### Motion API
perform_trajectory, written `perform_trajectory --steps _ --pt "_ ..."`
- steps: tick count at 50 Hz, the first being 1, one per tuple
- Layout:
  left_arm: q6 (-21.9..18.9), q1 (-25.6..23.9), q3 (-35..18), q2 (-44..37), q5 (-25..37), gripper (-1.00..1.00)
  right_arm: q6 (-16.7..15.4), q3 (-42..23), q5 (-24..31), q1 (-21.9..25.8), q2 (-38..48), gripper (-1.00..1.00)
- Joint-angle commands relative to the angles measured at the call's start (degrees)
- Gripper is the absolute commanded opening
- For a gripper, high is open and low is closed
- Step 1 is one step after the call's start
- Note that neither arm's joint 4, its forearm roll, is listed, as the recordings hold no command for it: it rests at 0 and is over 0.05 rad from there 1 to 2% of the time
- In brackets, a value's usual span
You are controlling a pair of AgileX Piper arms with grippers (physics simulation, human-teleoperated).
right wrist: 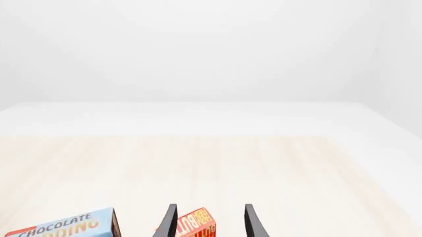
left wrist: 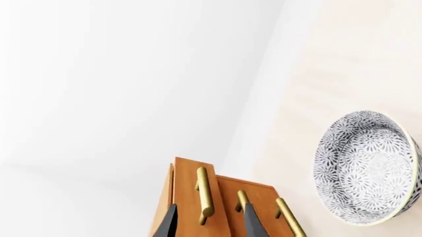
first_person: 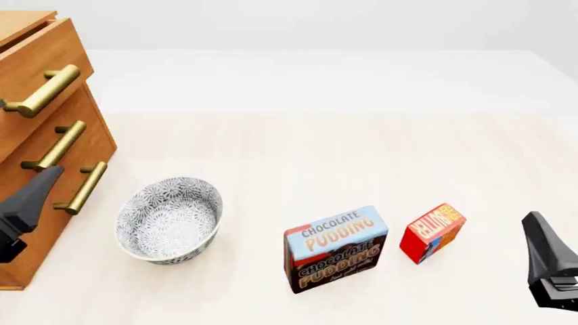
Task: Put the butter at the back in the top drawer of the cabinet and close it.
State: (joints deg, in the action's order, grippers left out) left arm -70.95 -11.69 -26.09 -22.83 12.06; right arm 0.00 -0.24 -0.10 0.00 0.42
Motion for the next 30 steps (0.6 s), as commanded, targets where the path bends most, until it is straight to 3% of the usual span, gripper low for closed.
perform_trajectory --steps 1,30 --pt "-1.47 0.6 -0.63 -1.34 -0.71 1.0 0.0 0.0 0.0 0.0 0.0 1.0" --pt "-2.43 3.61 -1.06 -2.68 -0.74 1.0 0.0 0.0 0.0 0.0 0.0 1.0"
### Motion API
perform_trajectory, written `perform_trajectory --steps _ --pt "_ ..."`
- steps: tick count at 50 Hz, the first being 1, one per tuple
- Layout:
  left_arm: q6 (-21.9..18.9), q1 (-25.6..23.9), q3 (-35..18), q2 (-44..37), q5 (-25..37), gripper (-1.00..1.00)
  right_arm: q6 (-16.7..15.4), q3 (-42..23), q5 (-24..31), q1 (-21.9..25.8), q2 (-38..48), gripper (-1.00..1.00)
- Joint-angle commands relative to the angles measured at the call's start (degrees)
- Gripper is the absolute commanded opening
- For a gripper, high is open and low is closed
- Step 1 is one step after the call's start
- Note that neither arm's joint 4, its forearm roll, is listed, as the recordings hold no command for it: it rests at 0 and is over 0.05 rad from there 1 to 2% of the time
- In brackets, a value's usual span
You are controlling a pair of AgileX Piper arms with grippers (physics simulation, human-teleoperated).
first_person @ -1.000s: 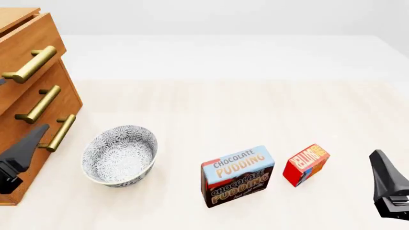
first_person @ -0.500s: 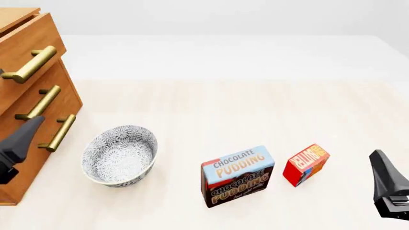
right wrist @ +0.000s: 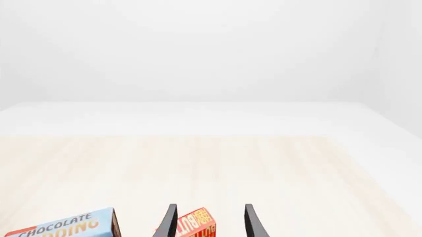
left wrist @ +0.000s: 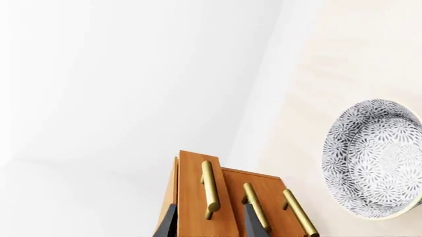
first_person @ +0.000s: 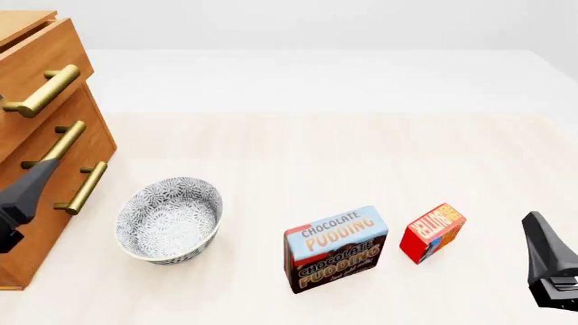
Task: Put the butter at the back in the top drawer of the cabinet and close it.
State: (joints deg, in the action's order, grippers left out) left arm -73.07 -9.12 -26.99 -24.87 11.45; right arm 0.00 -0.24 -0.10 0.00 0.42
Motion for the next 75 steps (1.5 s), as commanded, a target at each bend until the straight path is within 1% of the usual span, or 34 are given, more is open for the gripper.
perform_trajectory --steps 1,10,30,54,75 --pt "-0.26 1.25 -0.27 -0.8 -0.09 1.0 0.0 0.0 0.0 0.0 0.0 1.0" --pt "-0.53 2.1 -0.38 -2.02 -1.03 1.0 0.0 0.0 0.0 0.0 0.0 1.0" --pt "-1.1 3.15 0.94 -5.85 -5.2 1.0 0.0 0.0 0.0 0.0 0.0 1.0" --pt "-1.72 6.04 0.21 -6.72 -5.92 1.0 0.0 0.0 0.0 0.0 0.0 1.0" --pt "-1.72 7.09 0.38 -8.03 -6.87 1.0 0.0 0.0 0.0 0.0 0.0 1.0"
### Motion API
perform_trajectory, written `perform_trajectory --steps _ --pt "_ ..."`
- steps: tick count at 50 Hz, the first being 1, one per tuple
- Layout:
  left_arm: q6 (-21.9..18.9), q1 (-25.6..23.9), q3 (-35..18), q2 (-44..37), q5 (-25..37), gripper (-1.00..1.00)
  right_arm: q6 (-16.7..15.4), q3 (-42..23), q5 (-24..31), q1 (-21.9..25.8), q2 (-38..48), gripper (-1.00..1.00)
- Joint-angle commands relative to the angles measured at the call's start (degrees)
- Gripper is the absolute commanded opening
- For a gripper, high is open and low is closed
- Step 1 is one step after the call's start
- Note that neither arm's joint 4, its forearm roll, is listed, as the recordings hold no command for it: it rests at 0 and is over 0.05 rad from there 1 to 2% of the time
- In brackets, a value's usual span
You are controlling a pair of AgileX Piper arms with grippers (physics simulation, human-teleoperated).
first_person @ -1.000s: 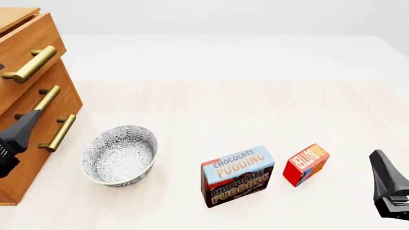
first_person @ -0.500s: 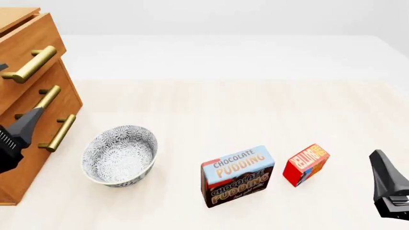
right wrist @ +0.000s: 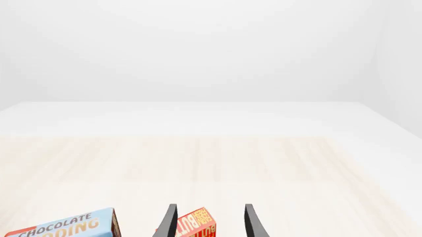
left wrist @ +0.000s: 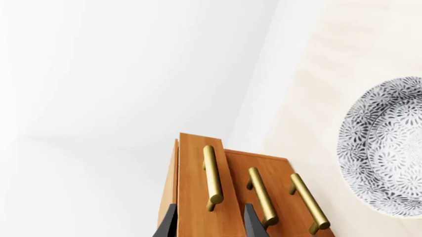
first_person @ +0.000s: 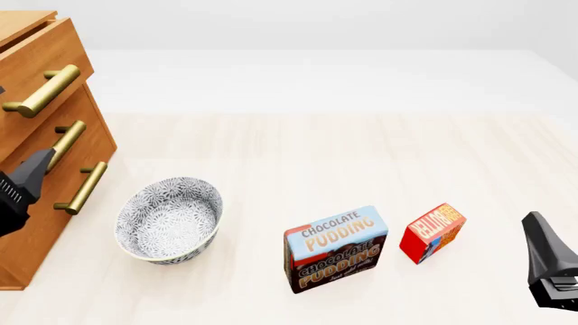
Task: Put the butter at the back in the top drawer of the cabinet and close it.
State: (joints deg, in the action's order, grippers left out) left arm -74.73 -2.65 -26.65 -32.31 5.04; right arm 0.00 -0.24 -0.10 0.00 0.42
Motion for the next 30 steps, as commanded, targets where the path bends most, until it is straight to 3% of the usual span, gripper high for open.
perform_trajectory --steps 1,30 --pt "-0.08 0.77 0.08 -0.67 -0.54 1.0 0.0 0.0 0.0 0.0 0.0 1.0" --pt "0.11 3.27 0.28 -3.86 -2.95 1.0 0.0 0.0 0.0 0.0 0.0 1.0"
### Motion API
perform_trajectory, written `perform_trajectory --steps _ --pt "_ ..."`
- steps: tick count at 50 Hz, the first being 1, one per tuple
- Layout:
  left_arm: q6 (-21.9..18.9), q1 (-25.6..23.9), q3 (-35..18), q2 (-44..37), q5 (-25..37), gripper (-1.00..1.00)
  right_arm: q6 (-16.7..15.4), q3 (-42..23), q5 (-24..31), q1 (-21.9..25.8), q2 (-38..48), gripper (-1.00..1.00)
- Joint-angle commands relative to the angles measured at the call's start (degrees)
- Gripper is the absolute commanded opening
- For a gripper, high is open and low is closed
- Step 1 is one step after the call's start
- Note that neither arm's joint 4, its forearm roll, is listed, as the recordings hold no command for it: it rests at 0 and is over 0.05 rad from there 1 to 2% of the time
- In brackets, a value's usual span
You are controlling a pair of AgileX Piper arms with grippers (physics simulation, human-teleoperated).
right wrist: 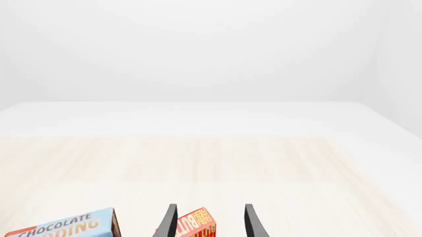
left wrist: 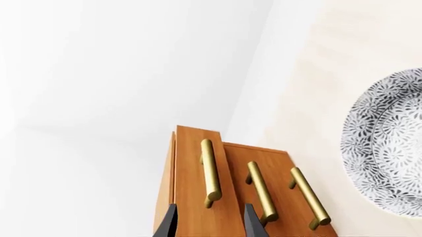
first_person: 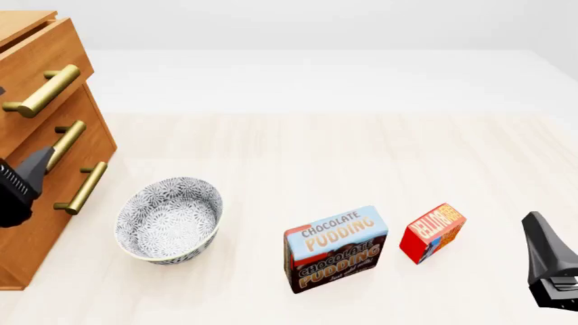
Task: Put the butter at the back in the top drawer of the cabinet and close it.
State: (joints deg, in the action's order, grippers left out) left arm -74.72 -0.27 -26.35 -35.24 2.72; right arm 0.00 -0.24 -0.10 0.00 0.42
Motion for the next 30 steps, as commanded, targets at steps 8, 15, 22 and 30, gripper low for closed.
perform_trajectory --steps 8,15,22,30 --pt "0.18 2.01 -0.21 -1.68 -1.23 1.0 0.0 0.0 0.0 0.0 0.0 1.0" --pt "0.05 2.8 -0.03 -2.07 -1.67 1.0 0.0 0.0 0.0 0.0 0.0 1.0" --pt "0.05 3.41 0.0 -2.55 -2.01 1.0 0.0 0.0 0.0 0.0 0.0 1.0" --pt "0.17 3.73 0.1 -3.33 -2.6 1.0 0.0 0.0 0.0 0.0 0.0 1.0"
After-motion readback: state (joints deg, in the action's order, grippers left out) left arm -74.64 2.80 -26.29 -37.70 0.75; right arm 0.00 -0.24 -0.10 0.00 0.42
